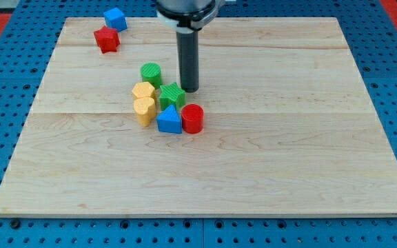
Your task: Push the red star to the right of the green circle
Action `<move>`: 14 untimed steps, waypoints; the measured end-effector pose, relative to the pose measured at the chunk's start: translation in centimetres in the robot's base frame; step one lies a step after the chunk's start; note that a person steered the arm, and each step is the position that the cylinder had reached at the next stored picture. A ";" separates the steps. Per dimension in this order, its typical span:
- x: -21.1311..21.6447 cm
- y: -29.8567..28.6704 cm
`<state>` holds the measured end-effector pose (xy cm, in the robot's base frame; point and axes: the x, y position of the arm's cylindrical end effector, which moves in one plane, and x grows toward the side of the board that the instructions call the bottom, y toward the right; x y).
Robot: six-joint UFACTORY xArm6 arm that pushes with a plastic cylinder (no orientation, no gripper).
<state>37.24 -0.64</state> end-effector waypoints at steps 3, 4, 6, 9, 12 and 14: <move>-3.7 -9.5; -4.2 -8.4; -6.2 -20.4; -10.8 -24.1; -13.3 -22.1; -14.2 -10.5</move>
<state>23.06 -11.17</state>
